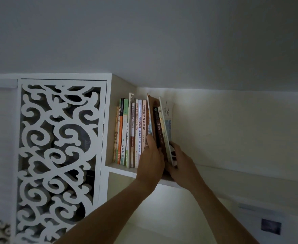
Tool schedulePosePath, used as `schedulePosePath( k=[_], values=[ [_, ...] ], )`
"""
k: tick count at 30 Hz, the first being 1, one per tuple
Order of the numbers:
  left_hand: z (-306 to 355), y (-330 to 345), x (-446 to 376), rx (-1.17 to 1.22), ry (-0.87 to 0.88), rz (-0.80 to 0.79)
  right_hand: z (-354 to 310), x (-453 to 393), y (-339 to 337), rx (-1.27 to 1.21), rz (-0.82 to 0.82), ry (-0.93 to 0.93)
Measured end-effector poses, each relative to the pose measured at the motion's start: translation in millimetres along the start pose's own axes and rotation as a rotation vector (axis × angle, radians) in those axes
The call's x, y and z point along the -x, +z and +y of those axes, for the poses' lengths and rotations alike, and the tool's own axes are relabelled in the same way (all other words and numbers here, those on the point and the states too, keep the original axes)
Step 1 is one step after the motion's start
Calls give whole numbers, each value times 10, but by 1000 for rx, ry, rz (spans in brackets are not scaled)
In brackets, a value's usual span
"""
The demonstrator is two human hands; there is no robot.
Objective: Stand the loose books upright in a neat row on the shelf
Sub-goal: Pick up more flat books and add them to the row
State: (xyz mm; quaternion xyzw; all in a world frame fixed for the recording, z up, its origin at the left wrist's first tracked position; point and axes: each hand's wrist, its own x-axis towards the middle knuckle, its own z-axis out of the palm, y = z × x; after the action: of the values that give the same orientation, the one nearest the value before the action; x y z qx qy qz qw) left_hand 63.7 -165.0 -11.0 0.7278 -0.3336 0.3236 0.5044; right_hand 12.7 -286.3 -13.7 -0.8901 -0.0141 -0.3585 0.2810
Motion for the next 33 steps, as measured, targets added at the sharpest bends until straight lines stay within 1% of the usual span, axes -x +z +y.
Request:
schedulePosePath(
  k=[3,6,7,9,11,14,16,18,20,23,25,27,31,33],
  values=[
    [77,-66,-14,-30,-49,-49,8,26,-10,-15,30,51],
    [79,-77,35,-57,40,-24,31,32,-28,43,44,110],
    [92,-88,65,-51,37,-15,40,36,-28,73,37,112],
    [85,-100,117,-20,27,22,43,40,-39,108,31,106],
    [135,-163,167,-10,21,76,16,40,-57,87,42,112],
    [350,-278,240,-12,26,163,-31,60,-64,86,64,108],
    [539,-392,317,-27,49,190,-63,96,-57,78,82,90],
    [678,-502,405,-22,75,193,-107,136,-62,17,123,115],
    [732,-576,473,4,111,203,-155,170,-83,-61,202,164],
    [744,-585,592,101,159,213,-181,204,-103,-76,329,211],
    [754,-538,672,133,195,221,-178,224,-114,-60,331,207],
    [735,-461,700,86,245,230,-127,240,-140,-32,318,199],
    [638,-323,573,68,201,166,-47,354,-305,63,403,209],
    [564,-226,502,29,160,187,-71,460,-392,62,413,183]
  ],
)
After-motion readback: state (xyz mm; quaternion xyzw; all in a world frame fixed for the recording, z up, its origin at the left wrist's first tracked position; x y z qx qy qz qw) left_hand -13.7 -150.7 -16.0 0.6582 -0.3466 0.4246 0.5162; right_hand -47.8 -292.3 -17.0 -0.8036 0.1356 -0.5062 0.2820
